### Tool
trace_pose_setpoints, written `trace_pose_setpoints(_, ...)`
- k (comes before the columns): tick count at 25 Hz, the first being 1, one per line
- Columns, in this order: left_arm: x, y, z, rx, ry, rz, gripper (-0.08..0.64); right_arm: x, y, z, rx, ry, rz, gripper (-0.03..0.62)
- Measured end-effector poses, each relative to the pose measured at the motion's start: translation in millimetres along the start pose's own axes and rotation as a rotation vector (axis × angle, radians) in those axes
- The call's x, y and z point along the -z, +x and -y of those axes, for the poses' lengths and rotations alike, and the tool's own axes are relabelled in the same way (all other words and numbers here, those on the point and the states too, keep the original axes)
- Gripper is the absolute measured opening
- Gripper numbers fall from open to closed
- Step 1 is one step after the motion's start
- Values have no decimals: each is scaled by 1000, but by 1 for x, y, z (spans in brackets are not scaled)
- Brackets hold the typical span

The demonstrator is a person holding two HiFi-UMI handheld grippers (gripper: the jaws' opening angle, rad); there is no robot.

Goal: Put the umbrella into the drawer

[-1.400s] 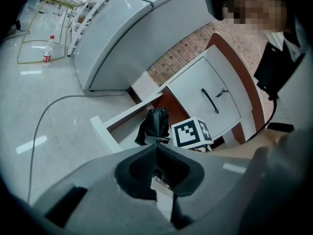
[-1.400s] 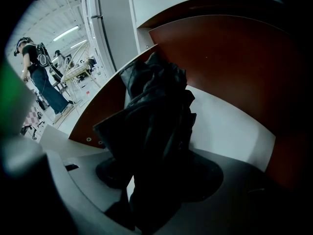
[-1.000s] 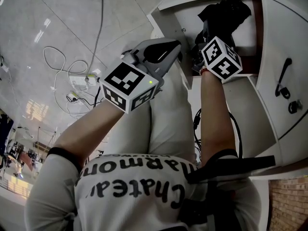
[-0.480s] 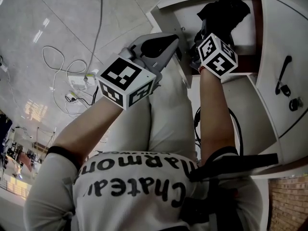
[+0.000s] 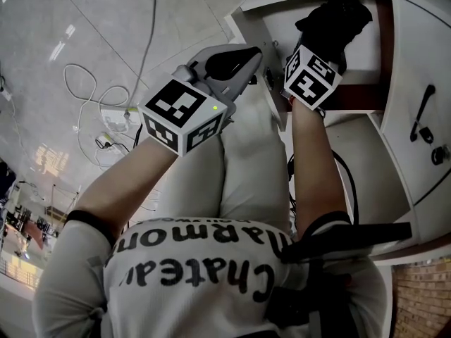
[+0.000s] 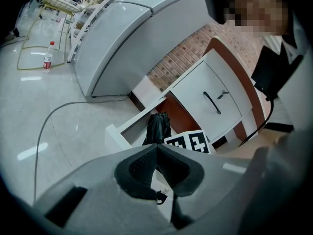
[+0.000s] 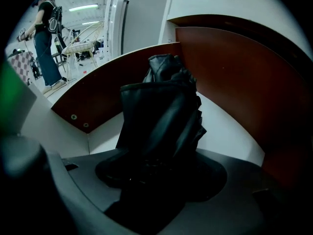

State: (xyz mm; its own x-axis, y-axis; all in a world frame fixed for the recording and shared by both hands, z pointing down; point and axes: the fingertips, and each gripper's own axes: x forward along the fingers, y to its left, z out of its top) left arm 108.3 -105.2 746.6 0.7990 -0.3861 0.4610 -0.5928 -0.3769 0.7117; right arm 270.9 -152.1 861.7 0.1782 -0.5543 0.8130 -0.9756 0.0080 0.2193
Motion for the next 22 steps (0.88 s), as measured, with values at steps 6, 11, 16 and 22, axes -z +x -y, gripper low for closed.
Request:
trace_pose_setpoints(6,10,-2,4,18,11,-12,15,0,-1,-2,-10,-19,21,255)
trace_pose_setpoints(11,-1,-10,8,-28,16,14,15,2,-1,-6,-19,-42,-14,261)
trace_pose_setpoints(16,-10,-28,13,-68,-42,21,15,3,-2,-5,-56,-9,-64,272)
trace_pose_setpoints(22,-20,-42,15,-108,-73,23,15,16,-7,2,-85,95,-160,288)
